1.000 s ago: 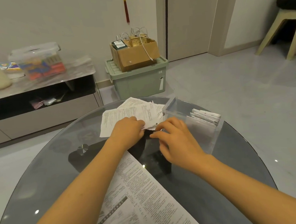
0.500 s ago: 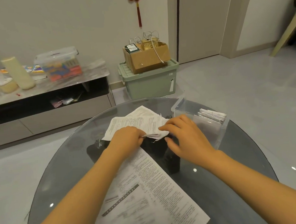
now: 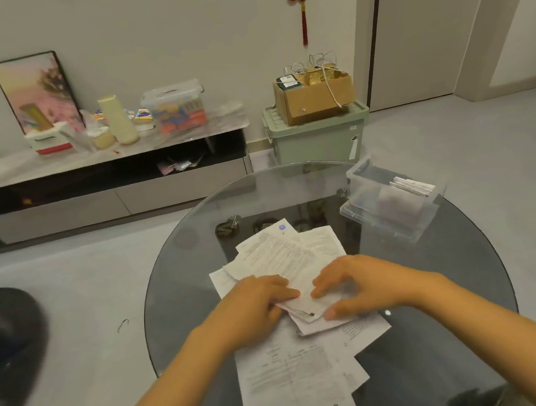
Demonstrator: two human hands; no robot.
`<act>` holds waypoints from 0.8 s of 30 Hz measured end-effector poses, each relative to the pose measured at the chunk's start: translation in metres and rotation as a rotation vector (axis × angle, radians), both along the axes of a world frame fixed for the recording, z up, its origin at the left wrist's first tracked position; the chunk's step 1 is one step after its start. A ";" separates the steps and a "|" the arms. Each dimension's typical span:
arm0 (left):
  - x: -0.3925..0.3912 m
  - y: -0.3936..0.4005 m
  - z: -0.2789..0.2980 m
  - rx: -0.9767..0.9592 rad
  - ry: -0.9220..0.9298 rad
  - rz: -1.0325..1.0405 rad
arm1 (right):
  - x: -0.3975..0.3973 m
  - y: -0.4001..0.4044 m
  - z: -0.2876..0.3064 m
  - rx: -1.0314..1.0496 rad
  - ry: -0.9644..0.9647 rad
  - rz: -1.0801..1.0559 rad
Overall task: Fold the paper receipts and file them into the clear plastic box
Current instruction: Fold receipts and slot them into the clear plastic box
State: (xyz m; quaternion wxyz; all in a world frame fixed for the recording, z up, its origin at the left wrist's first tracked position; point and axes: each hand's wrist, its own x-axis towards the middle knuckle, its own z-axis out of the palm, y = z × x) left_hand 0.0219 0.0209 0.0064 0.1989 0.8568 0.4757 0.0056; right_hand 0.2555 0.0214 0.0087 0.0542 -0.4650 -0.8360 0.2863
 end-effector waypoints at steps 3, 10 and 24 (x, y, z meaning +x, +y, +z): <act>-0.003 -0.016 0.005 -0.148 0.024 0.033 | -0.005 -0.008 -0.002 0.027 -0.015 0.001; 0.002 -0.022 0.000 -0.238 -0.110 0.119 | -0.015 -0.012 0.003 0.091 -0.039 -0.027; 0.007 0.001 0.004 -0.367 -0.769 0.409 | -0.017 -0.007 0.015 0.214 0.390 -0.367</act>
